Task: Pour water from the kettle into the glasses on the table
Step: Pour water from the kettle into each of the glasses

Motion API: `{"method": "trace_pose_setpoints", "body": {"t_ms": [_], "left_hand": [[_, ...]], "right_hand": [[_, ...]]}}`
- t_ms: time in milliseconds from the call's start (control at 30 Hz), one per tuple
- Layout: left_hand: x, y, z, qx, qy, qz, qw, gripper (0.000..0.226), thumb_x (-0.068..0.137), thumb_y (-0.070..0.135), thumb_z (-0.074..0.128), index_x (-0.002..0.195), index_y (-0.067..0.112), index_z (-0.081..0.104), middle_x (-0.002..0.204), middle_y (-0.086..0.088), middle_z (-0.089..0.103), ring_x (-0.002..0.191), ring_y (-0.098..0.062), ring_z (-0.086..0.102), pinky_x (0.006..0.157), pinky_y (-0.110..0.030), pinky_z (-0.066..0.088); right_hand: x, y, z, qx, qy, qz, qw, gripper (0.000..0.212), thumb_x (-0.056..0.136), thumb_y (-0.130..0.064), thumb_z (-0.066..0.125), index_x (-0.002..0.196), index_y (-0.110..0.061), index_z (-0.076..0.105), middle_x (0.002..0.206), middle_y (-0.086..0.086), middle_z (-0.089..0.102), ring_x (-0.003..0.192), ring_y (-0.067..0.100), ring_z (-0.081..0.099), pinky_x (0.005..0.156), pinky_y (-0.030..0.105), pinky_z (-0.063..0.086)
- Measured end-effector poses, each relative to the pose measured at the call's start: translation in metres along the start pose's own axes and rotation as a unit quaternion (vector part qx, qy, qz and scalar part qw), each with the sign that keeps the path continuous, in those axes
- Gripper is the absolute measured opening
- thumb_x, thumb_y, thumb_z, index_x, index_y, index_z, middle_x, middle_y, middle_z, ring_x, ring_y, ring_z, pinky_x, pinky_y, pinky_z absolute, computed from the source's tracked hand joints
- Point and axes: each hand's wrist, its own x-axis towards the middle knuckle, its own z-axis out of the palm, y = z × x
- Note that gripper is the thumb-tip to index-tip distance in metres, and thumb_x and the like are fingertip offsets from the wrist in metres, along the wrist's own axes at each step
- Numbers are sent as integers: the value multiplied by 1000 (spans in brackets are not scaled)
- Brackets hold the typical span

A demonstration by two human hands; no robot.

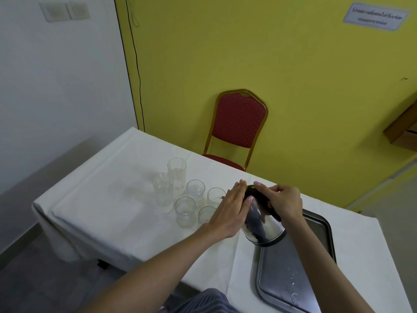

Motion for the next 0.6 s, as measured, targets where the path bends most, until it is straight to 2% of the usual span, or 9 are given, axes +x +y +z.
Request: {"method": "trace_pose_setpoints", "body": {"t_ms": [100,233,433,600], "left_hand": [[-1,2,-1,-14,4,-9,1000,58,103,43,21,153,19,6,162,2,7,149,-10,1,121,-34,8],[-1,3,-3,-21,4,-25,999,59,102,47,18,154,21,5,162,4,7,149,-10,1,121,-35,9],[-1,7,-4,-32,8,-29,999,59,102,46,19,154,20,6,162,2,9,149,-11,3,120,-32,9],[-1,7,-5,-32,5,-33,999,58,103,46,19,154,20,6,162,2,8,149,-12,4,119,-32,9]], "right_hand": [[0,-4,2,-27,7,-9,1000,44,71,-53,85,62,-13,68,52,3,65,53,20,60,62,34,52],[2,-10,5,-51,16,-18,998,48,70,-57,84,64,-12,68,52,2,64,53,20,61,56,28,45],[3,-14,6,-78,23,-26,996,52,72,-59,81,71,-8,71,57,4,66,56,20,60,52,26,39],[6,-14,6,-82,18,-26,996,52,70,-61,81,71,-10,71,58,2,66,57,19,61,55,27,42]]}}
